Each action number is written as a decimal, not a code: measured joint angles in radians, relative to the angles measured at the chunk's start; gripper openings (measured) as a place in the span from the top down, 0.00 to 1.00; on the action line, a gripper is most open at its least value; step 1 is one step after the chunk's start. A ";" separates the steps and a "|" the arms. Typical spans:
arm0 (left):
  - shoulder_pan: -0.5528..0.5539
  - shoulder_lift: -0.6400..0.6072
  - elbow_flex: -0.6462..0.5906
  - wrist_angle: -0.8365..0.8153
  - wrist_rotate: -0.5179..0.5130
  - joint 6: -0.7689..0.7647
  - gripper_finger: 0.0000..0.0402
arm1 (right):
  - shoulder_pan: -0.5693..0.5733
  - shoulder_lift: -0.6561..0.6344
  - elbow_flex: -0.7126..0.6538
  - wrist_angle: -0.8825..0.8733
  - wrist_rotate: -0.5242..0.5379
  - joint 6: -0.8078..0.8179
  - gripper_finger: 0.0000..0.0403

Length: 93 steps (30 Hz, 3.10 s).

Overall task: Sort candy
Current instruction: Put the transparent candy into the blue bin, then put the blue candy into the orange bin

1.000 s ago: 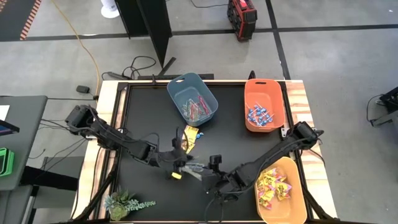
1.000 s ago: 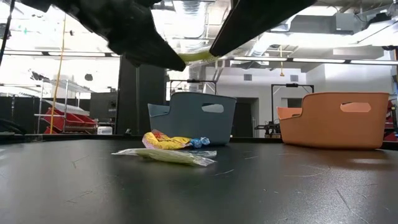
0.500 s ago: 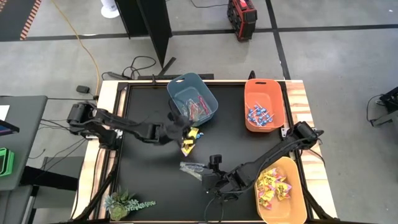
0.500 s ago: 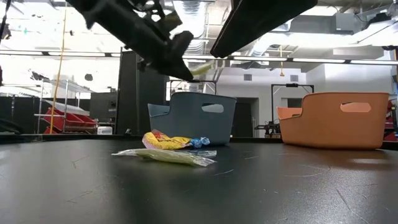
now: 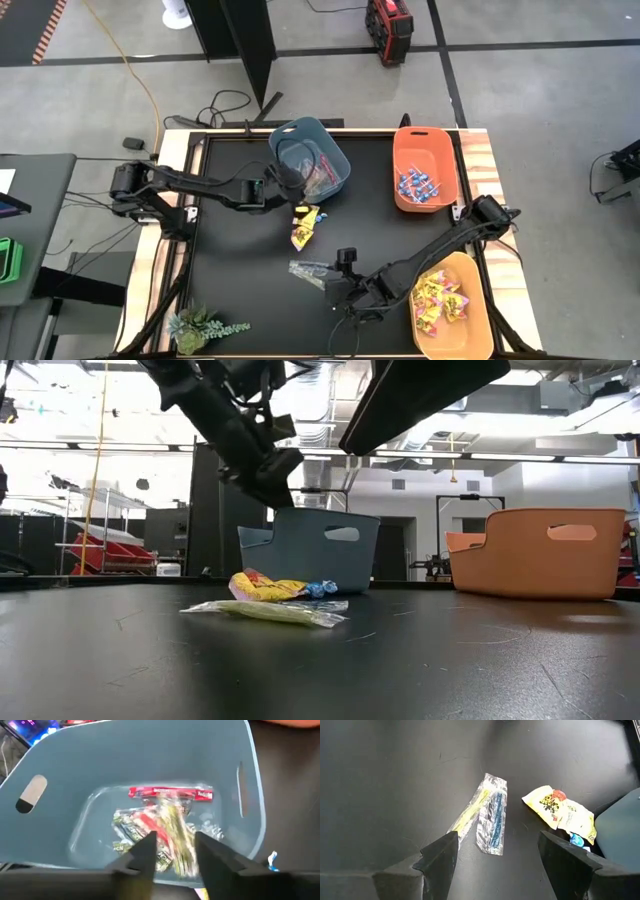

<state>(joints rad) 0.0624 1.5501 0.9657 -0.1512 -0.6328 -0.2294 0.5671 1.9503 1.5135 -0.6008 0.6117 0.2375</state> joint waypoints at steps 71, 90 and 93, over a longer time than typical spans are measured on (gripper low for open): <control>-0.698 0.243 0.002 0.232 0.213 -0.177 0.57 | -0.310 0.027 -0.222 -0.092 -0.347 -0.204 0.30; -0.676 0.330 0.002 0.250 0.213 -0.250 0.57 | -0.270 0.031 -0.220 -0.059 -0.392 -0.214 0.94; -0.676 0.330 0.002 0.248 0.214 -0.248 0.57 | -0.248 0.034 -0.201 -0.091 -0.386 -0.197 0.94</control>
<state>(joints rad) -0.6136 1.8801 0.9676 0.0971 -0.4191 -0.4778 0.3191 1.9845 1.3123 -0.6920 0.2255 0.0400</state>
